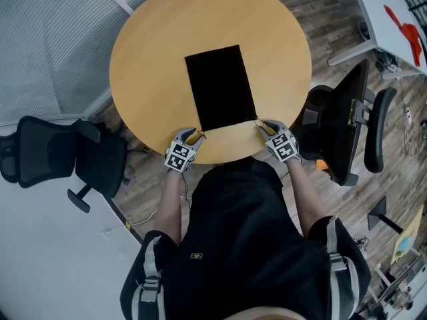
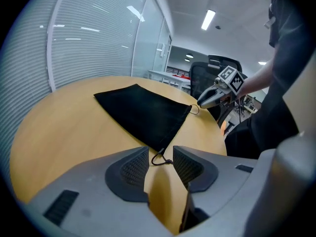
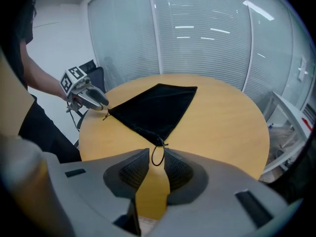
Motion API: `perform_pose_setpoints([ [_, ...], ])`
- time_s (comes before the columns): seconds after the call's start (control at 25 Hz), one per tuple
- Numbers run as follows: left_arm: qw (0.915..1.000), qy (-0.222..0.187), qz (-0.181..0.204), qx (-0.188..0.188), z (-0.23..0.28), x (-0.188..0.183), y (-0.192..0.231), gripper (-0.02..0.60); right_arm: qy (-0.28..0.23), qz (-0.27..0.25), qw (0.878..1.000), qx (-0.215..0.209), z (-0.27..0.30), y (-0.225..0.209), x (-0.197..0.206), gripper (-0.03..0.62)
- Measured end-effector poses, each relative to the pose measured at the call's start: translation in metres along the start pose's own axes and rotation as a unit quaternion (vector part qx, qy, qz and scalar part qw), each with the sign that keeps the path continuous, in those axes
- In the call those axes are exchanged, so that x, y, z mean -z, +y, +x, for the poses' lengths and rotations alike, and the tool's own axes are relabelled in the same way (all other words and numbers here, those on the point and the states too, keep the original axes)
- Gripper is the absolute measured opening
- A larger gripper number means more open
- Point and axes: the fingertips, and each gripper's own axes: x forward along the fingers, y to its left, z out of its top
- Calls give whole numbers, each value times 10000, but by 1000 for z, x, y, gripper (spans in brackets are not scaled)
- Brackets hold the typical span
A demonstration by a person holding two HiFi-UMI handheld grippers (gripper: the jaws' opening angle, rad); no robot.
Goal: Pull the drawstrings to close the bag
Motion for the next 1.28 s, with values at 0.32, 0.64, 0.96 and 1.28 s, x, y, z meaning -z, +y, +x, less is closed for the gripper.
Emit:
perform_pose_setpoints([
  [0.32,9990,310,271,190,11,3,7,146,149,294,9994,53,8,-8,6,153],
  [0.64,9968,565,382,418,16,9,5,112,155,398,9991,15,20,-7,0,140],
  [0.96,9936,719,604,635,24,18,2,84,229,425,9988,-31,23,-7,-2,126],
  [1.28,9925,757,598,756,25,17,-4,34,203,480,9986,-70,22,-8,-3,70],
])
